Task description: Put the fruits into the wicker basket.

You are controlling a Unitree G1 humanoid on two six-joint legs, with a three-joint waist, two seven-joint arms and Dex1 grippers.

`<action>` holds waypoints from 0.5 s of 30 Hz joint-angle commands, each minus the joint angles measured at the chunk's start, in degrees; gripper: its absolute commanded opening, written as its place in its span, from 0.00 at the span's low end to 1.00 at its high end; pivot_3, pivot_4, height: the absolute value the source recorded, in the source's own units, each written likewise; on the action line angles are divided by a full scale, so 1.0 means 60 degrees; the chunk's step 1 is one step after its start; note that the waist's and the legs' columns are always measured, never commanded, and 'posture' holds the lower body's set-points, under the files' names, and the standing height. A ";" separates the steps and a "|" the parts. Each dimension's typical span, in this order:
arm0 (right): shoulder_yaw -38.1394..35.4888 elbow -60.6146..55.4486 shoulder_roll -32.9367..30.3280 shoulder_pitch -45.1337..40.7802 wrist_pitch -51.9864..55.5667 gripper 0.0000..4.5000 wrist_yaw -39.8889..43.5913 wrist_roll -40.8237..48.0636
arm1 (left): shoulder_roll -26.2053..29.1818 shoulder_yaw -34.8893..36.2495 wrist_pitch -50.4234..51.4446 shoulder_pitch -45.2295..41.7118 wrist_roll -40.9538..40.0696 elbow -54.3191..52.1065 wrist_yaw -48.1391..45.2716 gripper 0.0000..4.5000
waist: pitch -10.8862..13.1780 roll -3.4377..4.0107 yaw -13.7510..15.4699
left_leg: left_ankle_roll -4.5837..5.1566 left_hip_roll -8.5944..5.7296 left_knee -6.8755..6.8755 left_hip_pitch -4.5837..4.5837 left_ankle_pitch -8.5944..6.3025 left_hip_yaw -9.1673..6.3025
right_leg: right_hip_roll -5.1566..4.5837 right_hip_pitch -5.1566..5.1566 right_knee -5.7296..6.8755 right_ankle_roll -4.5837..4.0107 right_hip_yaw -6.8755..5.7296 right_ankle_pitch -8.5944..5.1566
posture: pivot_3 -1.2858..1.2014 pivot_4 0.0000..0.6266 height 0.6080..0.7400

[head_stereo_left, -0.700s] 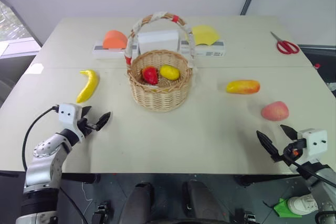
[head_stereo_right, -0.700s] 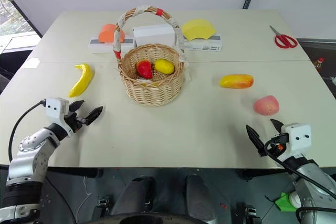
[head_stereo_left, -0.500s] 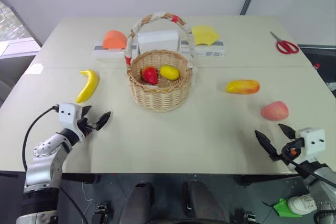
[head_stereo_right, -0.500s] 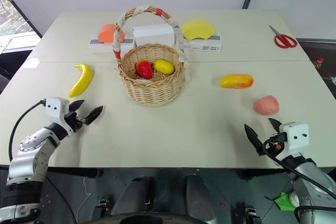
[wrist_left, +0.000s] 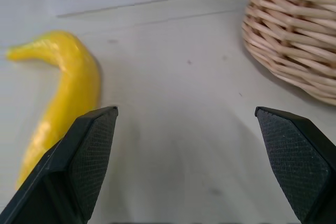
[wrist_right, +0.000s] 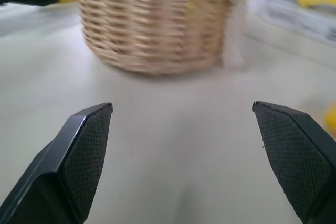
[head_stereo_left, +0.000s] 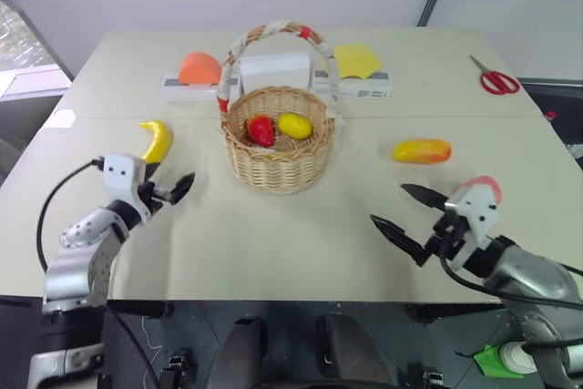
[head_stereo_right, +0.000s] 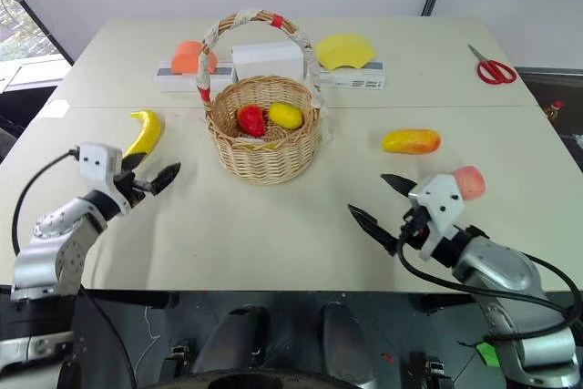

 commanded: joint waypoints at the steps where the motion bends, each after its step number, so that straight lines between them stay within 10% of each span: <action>1: 0.0395 -0.0510 -0.0142 -0.0573 0.0155 0.99 -0.0053 -0.0013 | 0.0564 -0.0173 0.1099 -0.1007 0.0687 0.0196 0.0757 1.00 | 0.0000 -0.0004 -0.0001 | 0.0000 -0.0001 0.0002 -0.0003 0.0000 0.0001 | 0.0001 -0.0001 0.0000 0.0002 -0.0004 0.0001 | 0.52 0.24 1.00; 15: 0.1174 -0.0054 0.0105 -0.0819 -0.0644 0.99 0.0226 -0.0524 | 0.0739 -0.0539 0.2310 -0.3674 0.1272 0.4349 0.0955 1.00 | -0.0001 -0.0013 -0.0018 | 0.0003 -0.0011 0.0007 -0.0009 -0.0002 0.0003 | 0.0005 -0.0007 0.0003 0.0012 -0.0010 0.0007 | 0.52 0.24 1.00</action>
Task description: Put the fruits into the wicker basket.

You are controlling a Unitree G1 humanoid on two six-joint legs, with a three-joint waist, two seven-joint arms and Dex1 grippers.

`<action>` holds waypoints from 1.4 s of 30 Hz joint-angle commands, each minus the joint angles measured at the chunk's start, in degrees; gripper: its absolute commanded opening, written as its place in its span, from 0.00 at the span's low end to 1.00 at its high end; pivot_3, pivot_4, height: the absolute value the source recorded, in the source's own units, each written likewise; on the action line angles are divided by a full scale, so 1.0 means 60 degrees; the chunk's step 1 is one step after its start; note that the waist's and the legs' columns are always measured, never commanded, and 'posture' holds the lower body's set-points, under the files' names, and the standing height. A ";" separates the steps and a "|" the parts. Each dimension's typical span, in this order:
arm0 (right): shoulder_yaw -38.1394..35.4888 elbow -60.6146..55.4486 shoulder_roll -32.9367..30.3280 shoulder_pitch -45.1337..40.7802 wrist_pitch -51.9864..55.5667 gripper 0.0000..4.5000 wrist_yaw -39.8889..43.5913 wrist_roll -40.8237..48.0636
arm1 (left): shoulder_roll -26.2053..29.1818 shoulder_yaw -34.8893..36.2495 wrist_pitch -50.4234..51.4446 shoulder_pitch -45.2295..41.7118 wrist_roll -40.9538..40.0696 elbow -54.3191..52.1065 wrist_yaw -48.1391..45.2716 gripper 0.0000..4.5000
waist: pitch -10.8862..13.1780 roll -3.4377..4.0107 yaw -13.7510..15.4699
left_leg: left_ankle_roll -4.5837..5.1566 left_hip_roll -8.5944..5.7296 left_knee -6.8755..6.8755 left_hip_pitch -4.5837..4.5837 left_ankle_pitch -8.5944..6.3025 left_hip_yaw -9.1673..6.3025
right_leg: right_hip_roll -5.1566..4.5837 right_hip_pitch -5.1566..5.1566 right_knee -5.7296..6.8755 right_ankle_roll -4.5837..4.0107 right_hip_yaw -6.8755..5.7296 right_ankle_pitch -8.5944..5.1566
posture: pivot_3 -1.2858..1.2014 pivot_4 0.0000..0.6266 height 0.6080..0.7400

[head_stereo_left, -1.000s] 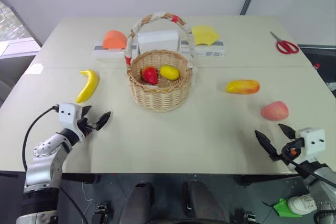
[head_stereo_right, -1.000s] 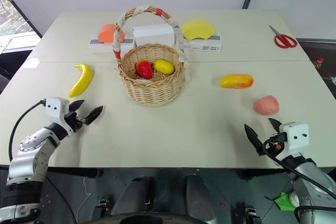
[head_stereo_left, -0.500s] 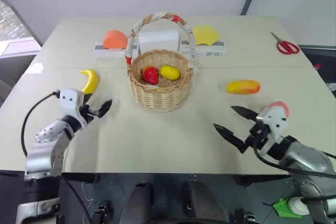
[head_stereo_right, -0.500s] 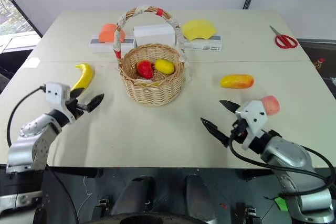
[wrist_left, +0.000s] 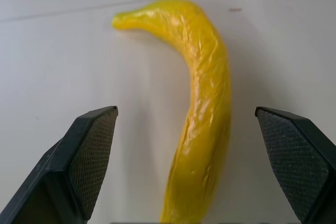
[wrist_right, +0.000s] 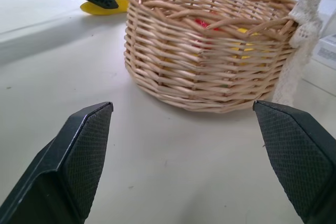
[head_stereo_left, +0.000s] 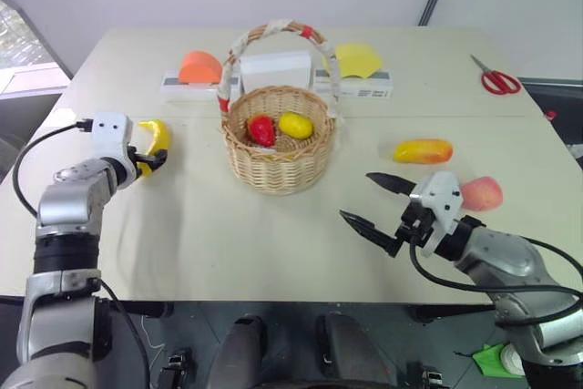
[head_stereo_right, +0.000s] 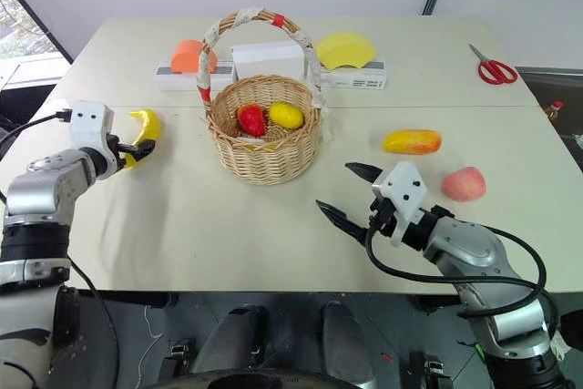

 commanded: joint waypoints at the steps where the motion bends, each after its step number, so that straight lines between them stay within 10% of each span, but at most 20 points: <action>1: 0.0033 -0.0124 0.0069 0.0032 -0.0411 1.00 0.0096 -0.0091 | -0.0011 0.0101 -0.0152 -0.0451 0.0057 0.0592 -0.0027 0.94 | 0.0000 -0.0001 -0.0013 | 0.0000 0.0001 0.0000 0.0000 0.0000 -0.0001 | -0.0002 -0.0003 0.0001 0.0000 0.0001 0.0000 | 0.52 0.24 1.00; 10: 0.0259 -0.0407 0.0044 -0.0249 -0.0381 1.00 0.0194 -0.0055 | -0.0025 0.0082 -0.0681 -0.0625 0.0271 0.0919 0.0116 0.09 | -0.0001 -0.0003 -0.0012 | -0.0002 0.0003 0.0005 -0.0001 0.0001 -0.0006 | -0.0012 -0.0007 0.0009 0.0002 0.0005 0.0002 | 0.52 0.24 1.00; 18: 0.0117 -0.0393 -0.0155 -0.0691 -0.0162 1.00 0.0347 0.0075 | 0.0197 0.1951 -0.1737 0.0976 -0.2171 -0.2748 -0.2149 0.09 | -0.0001 -0.0005 -0.0048 | -0.0003 0.0010 0.0004 -0.0010 0.0000 -0.0008 | -0.0019 -0.0025 0.0010 0.0001 0.0020 0.0003 | 0.52 0.24 1.00; 28: 0.0323 0.0286 -0.0201 -0.1605 -0.0104 1.00 0.0712 0.0092 | 0.1636 0.2842 0.1231 0.3243 -0.7269 -0.7620 -0.5041 0.09 | 0.0002 -0.0003 0.0076 | -0.0004 0.0015 0.0012 -0.0004 -0.0001 -0.0001 | -0.0035 -0.0003 0.0006 -0.0012 0.0035 -0.0003 | 0.52 0.24 1.00; 42: 0.0449 0.0138 -0.0023 -0.1929 0.0120 1.00 0.0238 -0.0035 | 0.0165 -0.2823 -0.0596 -0.1073 -0.2664 -0.4994 -0.4096 0.09 | 0.0002 -0.0009 -0.0032 | 0.0002 0.0012 0.0028 -0.0009 -0.0001 0.0024 | 0.0013 -0.0003 0.0008 0.0002 0.0018 0.0005 | 0.52 0.24 1.00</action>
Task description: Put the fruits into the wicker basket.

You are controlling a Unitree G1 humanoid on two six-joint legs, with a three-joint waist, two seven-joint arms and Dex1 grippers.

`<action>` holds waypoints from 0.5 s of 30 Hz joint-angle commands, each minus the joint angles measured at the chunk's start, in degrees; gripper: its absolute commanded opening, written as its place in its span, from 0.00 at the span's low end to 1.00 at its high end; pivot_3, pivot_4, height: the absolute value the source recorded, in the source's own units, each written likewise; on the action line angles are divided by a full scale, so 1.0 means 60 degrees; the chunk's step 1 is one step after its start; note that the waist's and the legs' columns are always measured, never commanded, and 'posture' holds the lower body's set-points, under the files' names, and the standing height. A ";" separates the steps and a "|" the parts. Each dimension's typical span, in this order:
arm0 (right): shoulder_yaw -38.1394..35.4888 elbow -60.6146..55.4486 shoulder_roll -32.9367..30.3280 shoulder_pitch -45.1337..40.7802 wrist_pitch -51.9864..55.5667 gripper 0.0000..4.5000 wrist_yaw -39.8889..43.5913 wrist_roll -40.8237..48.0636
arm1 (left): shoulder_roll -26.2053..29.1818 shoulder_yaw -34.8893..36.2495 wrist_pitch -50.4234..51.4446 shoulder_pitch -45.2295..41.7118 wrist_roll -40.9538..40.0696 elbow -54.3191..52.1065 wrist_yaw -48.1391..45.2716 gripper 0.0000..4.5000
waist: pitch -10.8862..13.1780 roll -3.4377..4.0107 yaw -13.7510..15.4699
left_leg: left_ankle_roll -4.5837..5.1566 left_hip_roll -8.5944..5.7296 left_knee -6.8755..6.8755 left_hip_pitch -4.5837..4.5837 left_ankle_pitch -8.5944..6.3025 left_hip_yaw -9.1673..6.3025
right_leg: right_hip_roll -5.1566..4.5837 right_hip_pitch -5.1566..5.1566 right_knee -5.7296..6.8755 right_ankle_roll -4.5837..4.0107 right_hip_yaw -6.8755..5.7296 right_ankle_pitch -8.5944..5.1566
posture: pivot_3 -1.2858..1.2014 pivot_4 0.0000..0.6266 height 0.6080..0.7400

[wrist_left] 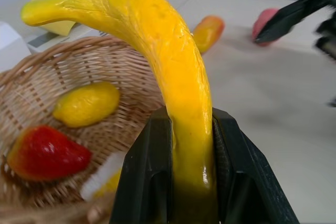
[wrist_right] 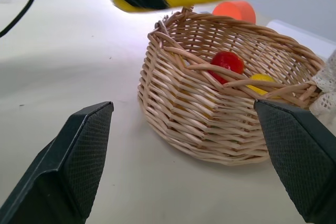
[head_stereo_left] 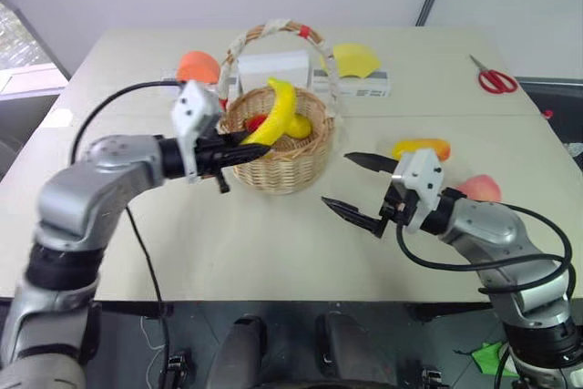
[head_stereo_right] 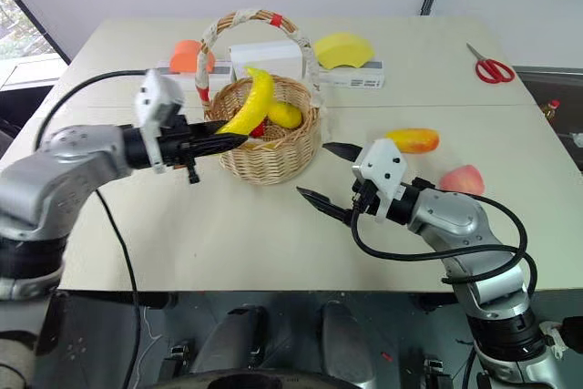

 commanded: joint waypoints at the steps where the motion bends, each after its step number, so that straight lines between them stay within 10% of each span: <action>1: -0.0274 -0.0483 -0.0010 0.0100 0.0043 1.00 -0.0222 0.0043 | -0.0288 -0.0181 -0.0571 -0.0660 0.0699 0.0945 -0.0048 0.09 | 0.0000 0.0000 0.0012 | 0.0000 -0.0001 0.0000 0.0000 0.0000 0.0000 | -0.0001 0.0000 0.0002 0.0000 0.0000 0.0000 | 0.52 0.24 1.00; 3: -0.0350 -0.0580 -0.0044 0.0227 0.0123 1.00 -0.0337 0.0039 | -0.0488 -0.0214 -0.0651 -0.0836 0.0807 0.1286 -0.0194 0.09 | 0.0000 0.0000 0.0003 | 0.0002 -0.0001 0.0000 -0.0001 -0.0001 -0.0001 | -0.0003 -0.0002 0.0002 0.0001 0.0000 0.0000 | 0.52 0.24 1.00; 10: -0.0746 0.0535 -0.1064 0.0242 0.0317 1.00 -0.1300 -0.1766 | -0.1256 0.0192 -0.1397 -0.1000 0.0880 0.1631 -0.0339 0.89 | 0.0001 -0.0002 0.0039 | 0.0005 -0.0008 0.0007 -0.0007 -0.0002 -0.0006 | -0.0015 -0.0004 0.0003 0.0007 0.0001 0.0003 | 0.52 0.24 1.00; 15: -0.0147 0.2490 -0.2231 -0.0571 -0.0729 1.00 -0.1453 -0.3770 | -0.1249 0.0513 -0.1700 -0.0545 0.0552 0.1019 -0.0805 0.89 | 0.0001 0.0001 -0.0008 | 0.0004 -0.0007 0.0007 -0.0005 -0.0001 0.0010 | -0.0012 -0.0007 0.0004 0.0009 0.0005 0.0004 | 0.52 0.24 1.00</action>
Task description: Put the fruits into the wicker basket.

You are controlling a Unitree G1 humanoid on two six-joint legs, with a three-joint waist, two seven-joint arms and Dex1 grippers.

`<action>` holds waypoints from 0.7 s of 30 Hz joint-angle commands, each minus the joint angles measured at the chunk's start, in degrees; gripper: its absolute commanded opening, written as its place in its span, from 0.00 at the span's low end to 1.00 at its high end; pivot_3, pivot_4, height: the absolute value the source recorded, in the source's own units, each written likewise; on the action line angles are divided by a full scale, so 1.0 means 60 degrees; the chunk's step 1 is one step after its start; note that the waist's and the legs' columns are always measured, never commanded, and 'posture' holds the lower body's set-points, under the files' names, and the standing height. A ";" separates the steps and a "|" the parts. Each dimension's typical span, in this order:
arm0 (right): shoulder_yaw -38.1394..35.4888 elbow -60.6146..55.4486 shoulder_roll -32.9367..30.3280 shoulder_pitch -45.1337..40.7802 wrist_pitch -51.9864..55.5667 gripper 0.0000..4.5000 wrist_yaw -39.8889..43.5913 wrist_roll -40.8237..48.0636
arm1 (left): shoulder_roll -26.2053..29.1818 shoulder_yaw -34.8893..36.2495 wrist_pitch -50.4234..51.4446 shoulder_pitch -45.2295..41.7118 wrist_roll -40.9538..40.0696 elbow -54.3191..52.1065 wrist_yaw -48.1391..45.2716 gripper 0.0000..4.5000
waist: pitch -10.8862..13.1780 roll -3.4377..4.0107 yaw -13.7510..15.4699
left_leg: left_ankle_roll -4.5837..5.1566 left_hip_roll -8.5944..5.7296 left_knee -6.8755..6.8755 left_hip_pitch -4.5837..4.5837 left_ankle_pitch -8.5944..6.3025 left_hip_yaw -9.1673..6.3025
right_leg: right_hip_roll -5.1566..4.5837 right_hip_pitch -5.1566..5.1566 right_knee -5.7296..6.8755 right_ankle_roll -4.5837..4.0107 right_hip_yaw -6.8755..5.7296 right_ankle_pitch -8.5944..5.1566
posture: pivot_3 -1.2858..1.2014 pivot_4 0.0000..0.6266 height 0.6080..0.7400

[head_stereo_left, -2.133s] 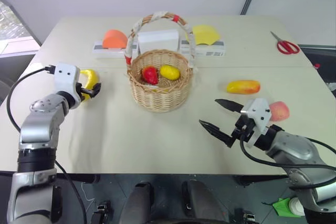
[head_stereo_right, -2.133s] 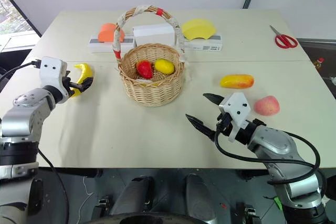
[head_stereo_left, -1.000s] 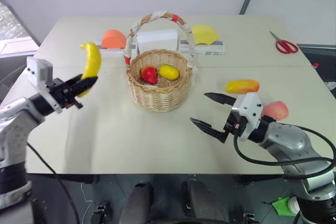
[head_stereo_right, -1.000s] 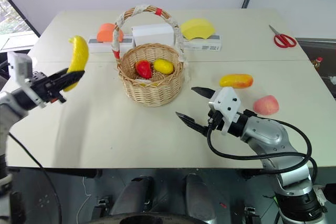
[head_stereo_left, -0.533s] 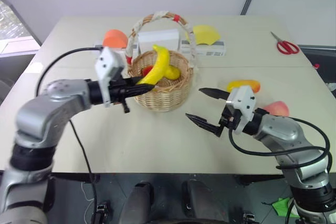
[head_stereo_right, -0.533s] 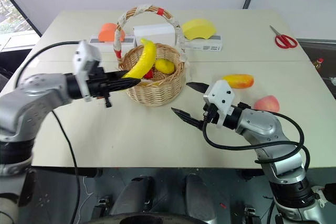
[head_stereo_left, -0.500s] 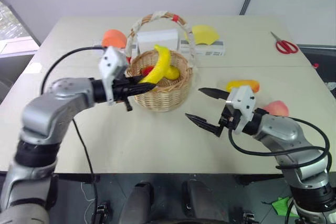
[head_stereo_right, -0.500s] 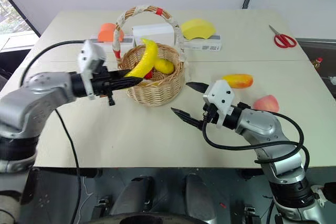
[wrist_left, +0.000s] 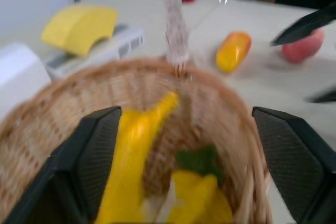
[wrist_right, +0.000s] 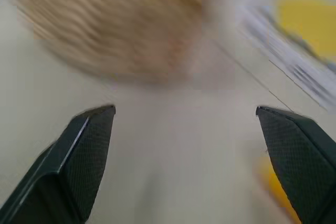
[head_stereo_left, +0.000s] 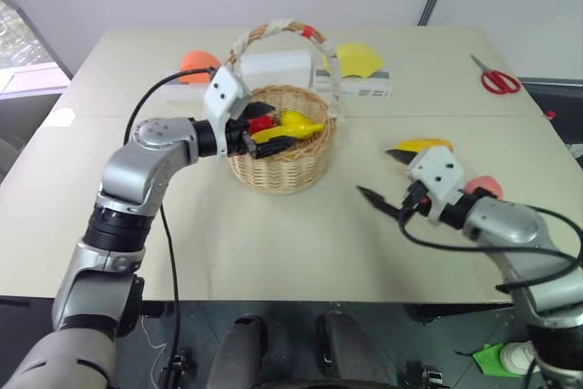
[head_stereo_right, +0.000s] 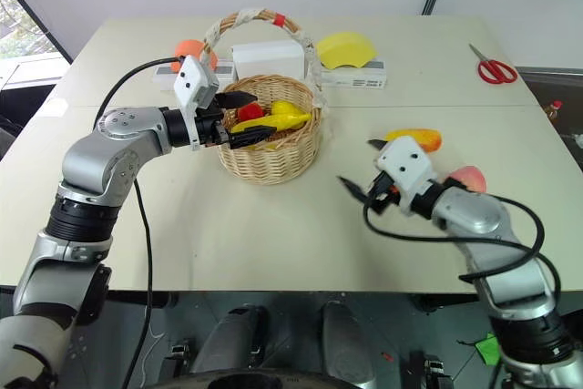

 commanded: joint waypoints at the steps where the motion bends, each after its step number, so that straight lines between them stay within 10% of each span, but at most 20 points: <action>1: 0.0574 0.1119 -0.0575 -0.0698 -0.1248 1.00 0.0033 -0.1473 | 0.0170 0.0437 -0.0258 0.0334 -0.0393 -0.0820 -0.0512 0.89 | 0.0000 0.0001 -0.0022 | 0.0000 0.0004 -0.0002 0.0001 0.0000 0.0002 | 0.0003 -0.0001 0.0000 -0.0001 0.0001 0.0000 | 0.52 0.24 1.00; 16: 0.2968 0.8367 -0.0306 -0.4358 -0.5810 1.00 -0.0216 -0.4919 | 0.0970 0.0368 0.0398 0.2409 -0.1048 -0.3371 -0.1250 0.89 | 0.0011 0.0013 -0.0028 | -0.0001 0.0003 0.0007 0.0004 0.0001 0.0023 | 0.0000 0.0001 0.0006 -0.0001 0.0015 0.0001 | 0.52 0.24 1.00; 21: 0.2825 0.8504 -0.0159 -0.4404 -0.6011 0.48 -0.0308 -0.5066 | 0.0897 0.0421 0.0260 0.2541 -0.1016 -0.3436 -0.1136 0.90 | 0.0011 0.0013 -0.0035 | -0.0002 0.0003 0.0008 0.0006 0.0001 0.0019 | 0.0001 0.0003 0.0009 -0.0001 0.0015 0.0001 | 0.52 0.24 1.00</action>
